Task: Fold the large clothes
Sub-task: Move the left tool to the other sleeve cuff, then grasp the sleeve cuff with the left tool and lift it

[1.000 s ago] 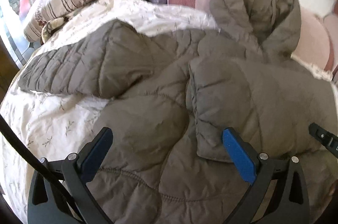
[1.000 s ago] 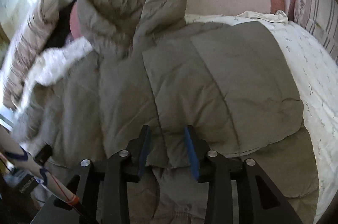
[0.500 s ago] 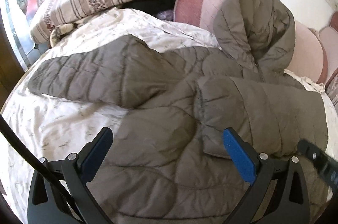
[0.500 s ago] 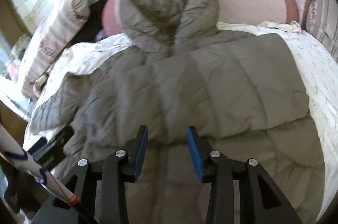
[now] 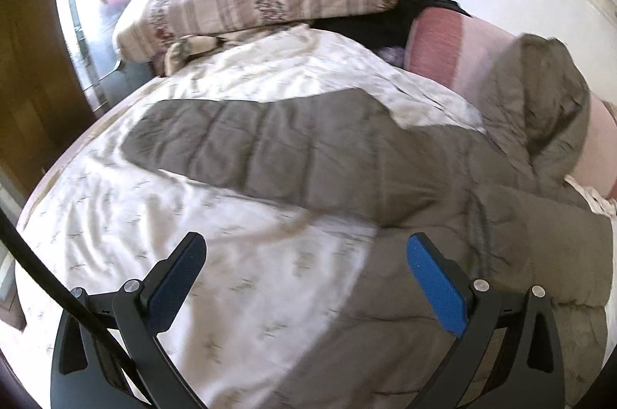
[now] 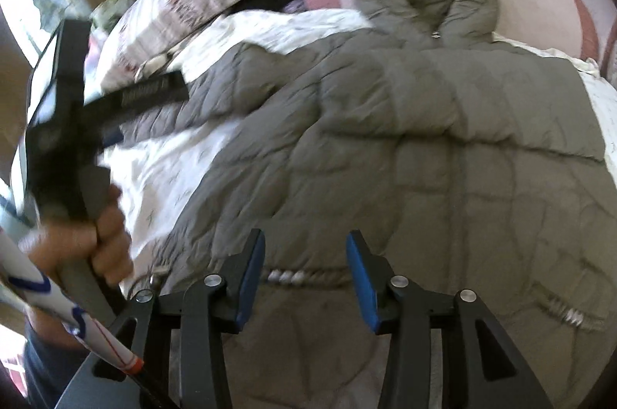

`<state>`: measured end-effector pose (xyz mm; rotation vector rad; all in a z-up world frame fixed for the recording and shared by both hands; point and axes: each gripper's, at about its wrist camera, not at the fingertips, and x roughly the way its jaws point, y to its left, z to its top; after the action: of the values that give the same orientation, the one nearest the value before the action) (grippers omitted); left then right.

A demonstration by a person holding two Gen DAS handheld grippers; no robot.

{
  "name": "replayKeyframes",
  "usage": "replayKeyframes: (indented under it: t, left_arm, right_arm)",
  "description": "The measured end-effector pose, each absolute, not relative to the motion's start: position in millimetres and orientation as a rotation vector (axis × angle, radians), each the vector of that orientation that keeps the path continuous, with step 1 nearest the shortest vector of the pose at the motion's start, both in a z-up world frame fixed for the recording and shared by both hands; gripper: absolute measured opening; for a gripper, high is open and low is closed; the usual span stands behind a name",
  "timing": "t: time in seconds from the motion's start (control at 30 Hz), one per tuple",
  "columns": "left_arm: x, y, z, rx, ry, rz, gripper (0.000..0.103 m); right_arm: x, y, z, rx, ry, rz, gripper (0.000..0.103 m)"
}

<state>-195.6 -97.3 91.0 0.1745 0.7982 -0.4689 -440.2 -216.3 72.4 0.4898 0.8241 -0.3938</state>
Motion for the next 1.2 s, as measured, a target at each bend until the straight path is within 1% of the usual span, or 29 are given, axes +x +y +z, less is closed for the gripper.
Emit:
replayKeyframes:
  t: [0.2,0.37,0.53,0.57,0.63,0.7,0.73,0.77,0.9,0.97,1.03,1.13,1.2]
  left_arm:
    - [-165,-82,87,0.158,0.820,-0.424,0.103]
    - [-133,-68,81,0.146,0.803,-0.390,0.103]
    - [-81,-35,73,0.047,0.807,-0.324,0.103]
    - [-70,-26,70,0.010,0.818,-0.317,0.102]
    - [-50,-10,65,-0.062,0.846,-0.311,0.094]
    - [-29,8,56,-0.156,0.890,-0.311,0.078]
    - [-17,20,50,-0.216,0.912,-0.315,0.074]
    - [-7,30,45,-0.270,0.927,-0.316,0.067]
    - [20,64,27,-0.463,0.973,-0.321,0.053]
    - [30,75,17,-0.557,0.987,-0.336,0.053]
    - [39,79,10,-0.618,0.999,-0.354,0.053]
    - [51,76,-1,-0.665,1.017,-0.365,0.053]
    - [56,73,-4,-0.681,0.990,-0.369,0.053]
  right_arm:
    - [-424,-205,32,0.420,0.942,-0.377,0.049]
    - [-435,-215,36,0.425,0.895,-0.350,0.049]
    - [-443,-233,39,0.460,0.871,-0.358,0.049]
    - [-444,-235,39,0.465,0.870,-0.353,0.049]
    - [-444,-238,37,0.465,0.878,-0.356,0.049]
    - [-444,-239,35,0.461,0.881,-0.352,0.049]
    - [-443,-237,35,0.455,0.882,-0.352,0.049]
    - [-443,-237,35,0.448,0.884,-0.350,0.050]
    - [-441,-235,32,0.418,0.888,-0.339,0.052]
    - [-439,-235,30,0.408,0.893,-0.339,0.053]
    - [-438,-235,29,0.410,0.893,-0.332,0.058]
    - [-435,-234,29,0.399,0.894,-0.330,0.061]
    - [-435,-233,28,0.390,0.894,-0.326,0.063]
